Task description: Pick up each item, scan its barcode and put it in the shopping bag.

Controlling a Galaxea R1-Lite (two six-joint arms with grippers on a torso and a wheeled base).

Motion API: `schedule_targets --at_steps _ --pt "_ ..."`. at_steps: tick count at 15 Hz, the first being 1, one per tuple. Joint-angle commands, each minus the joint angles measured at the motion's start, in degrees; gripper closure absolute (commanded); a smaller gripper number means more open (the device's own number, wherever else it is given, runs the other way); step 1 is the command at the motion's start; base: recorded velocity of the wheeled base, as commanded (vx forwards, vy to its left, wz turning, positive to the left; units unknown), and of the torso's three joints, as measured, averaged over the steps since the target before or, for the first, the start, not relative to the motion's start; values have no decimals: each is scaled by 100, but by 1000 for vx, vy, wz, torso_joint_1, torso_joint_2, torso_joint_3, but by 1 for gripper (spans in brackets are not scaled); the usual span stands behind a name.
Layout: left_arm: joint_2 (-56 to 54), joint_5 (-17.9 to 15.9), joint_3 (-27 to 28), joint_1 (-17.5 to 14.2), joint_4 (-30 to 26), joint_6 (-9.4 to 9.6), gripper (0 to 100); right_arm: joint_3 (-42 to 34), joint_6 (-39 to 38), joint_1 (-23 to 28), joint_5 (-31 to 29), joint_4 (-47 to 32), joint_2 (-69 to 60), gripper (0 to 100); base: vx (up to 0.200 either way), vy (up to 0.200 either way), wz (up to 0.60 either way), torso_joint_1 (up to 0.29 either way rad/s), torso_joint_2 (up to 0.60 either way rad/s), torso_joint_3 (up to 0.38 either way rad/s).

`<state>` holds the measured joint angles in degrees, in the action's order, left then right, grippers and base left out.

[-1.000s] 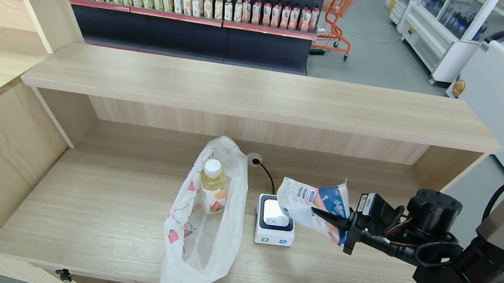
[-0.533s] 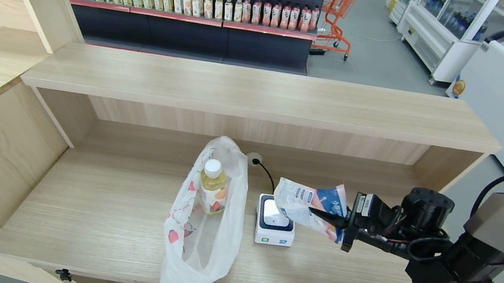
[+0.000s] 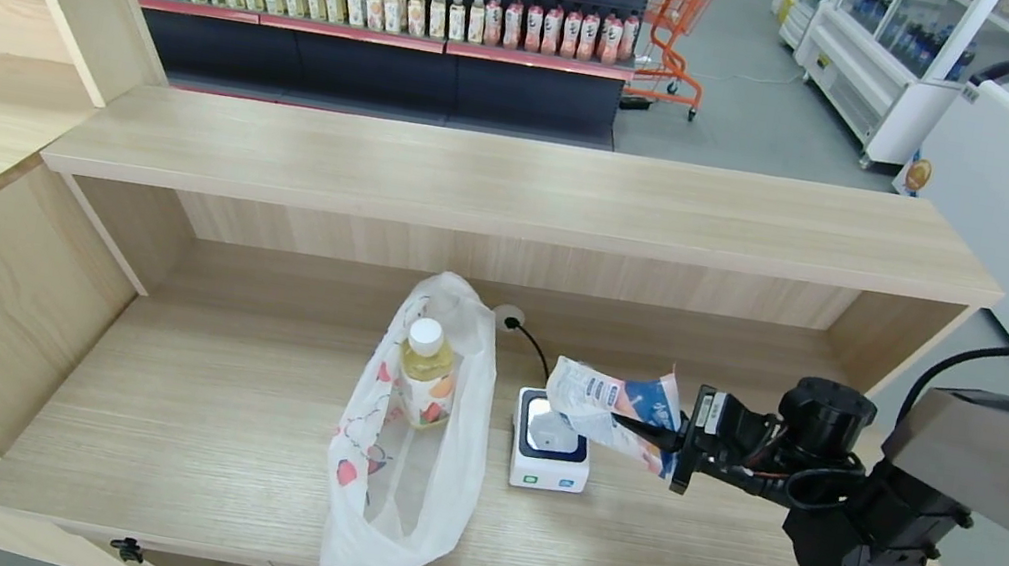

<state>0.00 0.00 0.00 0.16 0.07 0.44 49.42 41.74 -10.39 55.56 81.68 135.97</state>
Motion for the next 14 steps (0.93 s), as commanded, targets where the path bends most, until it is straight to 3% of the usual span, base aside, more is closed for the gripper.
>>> schedule_targets --at_steps 1,14 --pt "0 0 0 2 1 0 0 173 45 -16 -2 -3 228 100 0 0 0 0 0 0" --pt "9 0 0 2 1 0 0 481 159 -201 -2 -47 377 100 0 0 0 0 0 0"
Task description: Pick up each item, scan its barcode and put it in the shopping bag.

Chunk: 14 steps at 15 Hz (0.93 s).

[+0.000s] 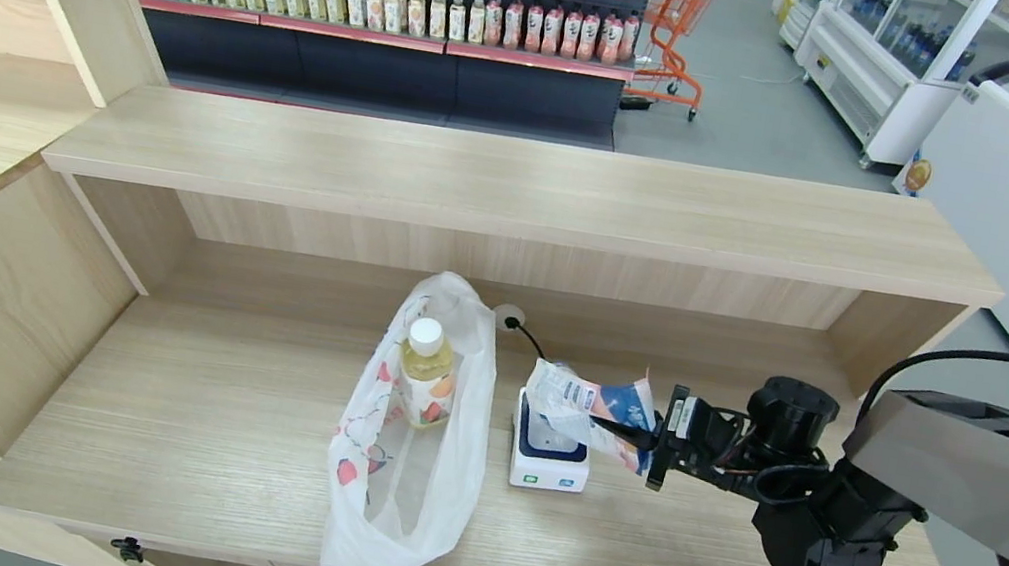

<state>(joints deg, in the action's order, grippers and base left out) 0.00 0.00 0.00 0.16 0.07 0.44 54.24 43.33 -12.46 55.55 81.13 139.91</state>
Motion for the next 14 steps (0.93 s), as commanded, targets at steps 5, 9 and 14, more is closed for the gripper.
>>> schedule_targets --at_steps 5,9,14 --pt "0 0 0 2 1 0 0 -115 -35 147 -9 -97 -315 100 0 0 0 0 0 0" --pt "0 0 0 2 1 0 0 -1047 -1054 991 -168 -1372 -2328 100 0 0 0 0 0 0" --pt "0 0 0 2 1 0 0 -1636 -4491 833 -1873 -2655 -4648 100 0 0 0 0 0 0"
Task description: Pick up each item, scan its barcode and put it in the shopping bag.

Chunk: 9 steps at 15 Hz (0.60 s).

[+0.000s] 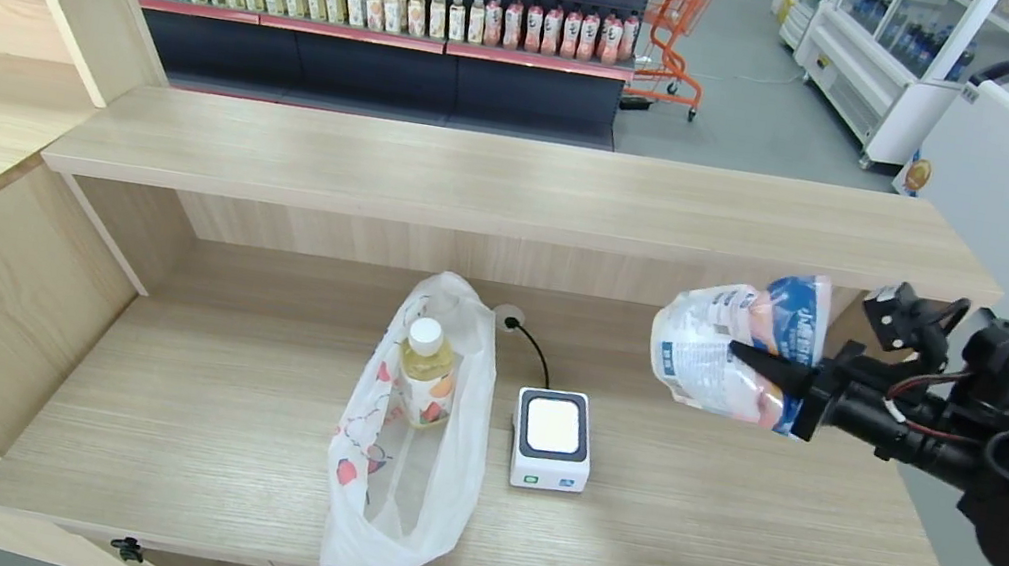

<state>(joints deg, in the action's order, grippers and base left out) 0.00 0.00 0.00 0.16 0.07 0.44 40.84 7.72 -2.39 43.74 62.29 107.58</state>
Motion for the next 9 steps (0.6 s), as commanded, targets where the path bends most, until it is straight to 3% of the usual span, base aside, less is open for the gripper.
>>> schedule_targets --at_steps 1,2,5,9 --pt "9 0 0 2 1 0 0 -261 -1404 -517 -1210 -1677 -1837 100 0 0 0 0 0 0" --pt "0 0 0 2 1 0 0 -190 -1914 -974 -1728 -2345 -2075 100 0 0 0 0 0 0" --pt "0 0 0 2 1 0 0 -182 -2925 -2081 -2801 -2591 -1952 100 0 0 0 0 0 0" --pt "0 0 0 2 1 0 0 -217 -3197 -2530 -2968 -2617 -1749 100 0 0 0 0 0 0"
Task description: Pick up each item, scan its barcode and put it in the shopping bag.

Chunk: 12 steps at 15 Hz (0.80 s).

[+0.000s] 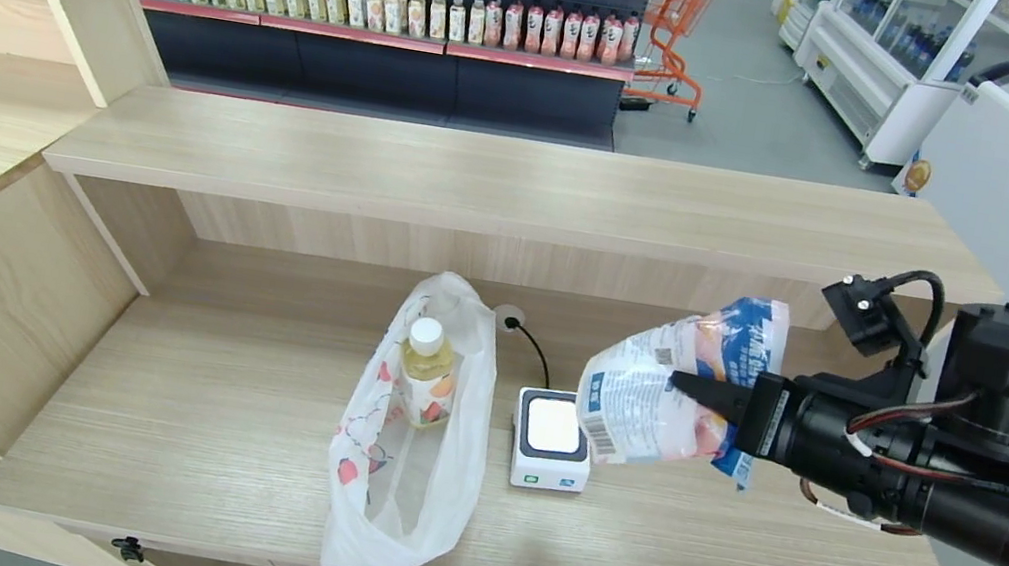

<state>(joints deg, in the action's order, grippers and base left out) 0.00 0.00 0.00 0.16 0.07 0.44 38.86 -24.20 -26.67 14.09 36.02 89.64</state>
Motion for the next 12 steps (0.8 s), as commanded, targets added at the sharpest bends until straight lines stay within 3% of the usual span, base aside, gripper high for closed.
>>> schedule_targets --at_steps 1,5,11,12 --pt "9 0 0 2 1 0 0 -46 -6 -101 6 -43 63 100 0 0 0 0 0 0" --pt "0 0 0 2 1 -9 0 -10 -15 -110 41 -561 89 100 0 0 0 0 0 0" --pt "0 0 0 2 1 0 0 -10 -208 -532 41 -579 221 100 0 200 0 11 2 2" --pt "0 0 0 2 1 0 0 7 -217 -602 41 -570 282 100 0 0 0 0 0 0"
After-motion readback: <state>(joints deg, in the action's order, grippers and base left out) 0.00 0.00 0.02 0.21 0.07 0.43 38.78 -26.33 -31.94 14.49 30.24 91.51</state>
